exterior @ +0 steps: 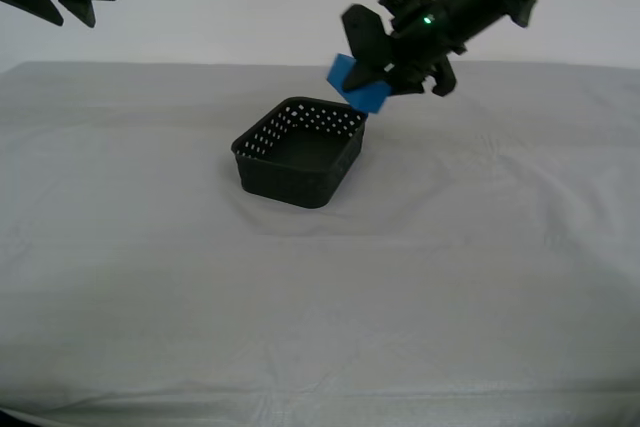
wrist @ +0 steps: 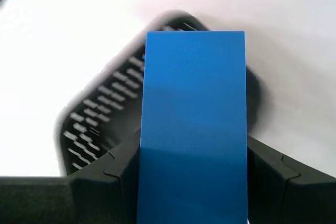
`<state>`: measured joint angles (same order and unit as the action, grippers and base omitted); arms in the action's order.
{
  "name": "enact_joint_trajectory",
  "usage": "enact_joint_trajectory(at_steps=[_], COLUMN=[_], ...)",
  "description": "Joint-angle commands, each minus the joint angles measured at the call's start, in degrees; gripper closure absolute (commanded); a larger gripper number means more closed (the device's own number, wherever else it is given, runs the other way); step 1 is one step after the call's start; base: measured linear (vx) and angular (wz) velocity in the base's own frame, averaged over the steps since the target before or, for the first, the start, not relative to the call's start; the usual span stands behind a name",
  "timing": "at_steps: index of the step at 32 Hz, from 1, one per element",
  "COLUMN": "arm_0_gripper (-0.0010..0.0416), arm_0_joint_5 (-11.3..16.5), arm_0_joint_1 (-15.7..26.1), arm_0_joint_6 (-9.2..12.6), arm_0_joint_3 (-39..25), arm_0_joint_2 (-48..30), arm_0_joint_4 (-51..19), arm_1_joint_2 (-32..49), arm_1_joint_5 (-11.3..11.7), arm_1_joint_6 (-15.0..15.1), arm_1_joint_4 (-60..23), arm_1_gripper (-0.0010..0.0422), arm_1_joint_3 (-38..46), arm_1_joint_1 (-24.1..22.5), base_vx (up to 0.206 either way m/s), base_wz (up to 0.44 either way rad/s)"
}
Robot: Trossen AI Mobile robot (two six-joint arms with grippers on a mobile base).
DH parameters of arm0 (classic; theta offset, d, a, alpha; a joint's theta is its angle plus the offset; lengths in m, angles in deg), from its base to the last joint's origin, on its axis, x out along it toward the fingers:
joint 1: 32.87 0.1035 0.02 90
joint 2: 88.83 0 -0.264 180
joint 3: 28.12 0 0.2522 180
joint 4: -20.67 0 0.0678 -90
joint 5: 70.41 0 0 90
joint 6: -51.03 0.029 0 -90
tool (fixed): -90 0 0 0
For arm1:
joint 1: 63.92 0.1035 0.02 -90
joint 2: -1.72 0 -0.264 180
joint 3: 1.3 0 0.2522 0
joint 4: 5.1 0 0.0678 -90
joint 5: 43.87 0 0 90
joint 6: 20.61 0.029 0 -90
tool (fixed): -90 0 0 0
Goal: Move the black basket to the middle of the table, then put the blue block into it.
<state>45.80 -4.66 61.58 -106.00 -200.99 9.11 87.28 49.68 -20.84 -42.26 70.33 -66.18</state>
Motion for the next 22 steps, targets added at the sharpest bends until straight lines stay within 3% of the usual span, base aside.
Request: enact_joint_trajectory(at_steps=[1,4,6,8,16,17,20,22], arm_0_gripper=[0.0406,0.0406,0.0403,0.0388,0.0182,0.0132,0.0066,0.0044], arm_0_joint_5=[-0.15,-0.83,-1.05,-3.04,-3.74,-3.74,-3.74,-3.74], arm_0_joint_1=[3.91,7.45,7.72,7.74,7.85,7.87,7.91,7.91], arm_0_joint_6=[-0.07,-0.7,-0.63,-0.37,-0.15,-0.13,-0.04,-0.04], arm_0_joint_3=[-2.38,-3.85,-3.72,-3.48,-3.5,-3.5,-3.5,-3.5], arm_0_joint_2=[0.0,0.0,0.0,0.0,0.0,0.0,0.0,0.0], arm_0_joint_4=[0.33,0.37,0.26,-0.28,-1.01,-1.01,-1.09,-1.09], arm_1_joint_2=[0.02,0.02,0.02,0.02,0.02,0.02,0.02,0.02], arm_1_joint_5=[-0.13,-0.15,-0.13,-0.13,-0.15,-0.15,-0.13,-0.15], arm_1_joint_6=[0.07,0.09,0.09,0.09,0.09,0.09,0.09,0.09], arm_1_joint_4=[0.0,-0.04,-0.09,-0.07,-0.17,-0.26,-0.39,-0.42], arm_1_gripper=[0.0241,0.0241,0.0241,0.0241,0.0241,0.0241,0.0241,0.0241], arm_1_joint_3=[0.0,-0.02,-0.02,-0.02,-0.02,-0.02,-0.02,-0.02], arm_1_joint_1=[-0.02,-0.02,-0.02,-0.02,-0.02,-0.02,-0.02,-0.02], base_vx=[0.0,0.0,0.0,0.0,0.0,0.0,0.0,0.0], base_wz=[0.0,0.0,0.0,0.0,0.0,0.0,0.0,0.0])
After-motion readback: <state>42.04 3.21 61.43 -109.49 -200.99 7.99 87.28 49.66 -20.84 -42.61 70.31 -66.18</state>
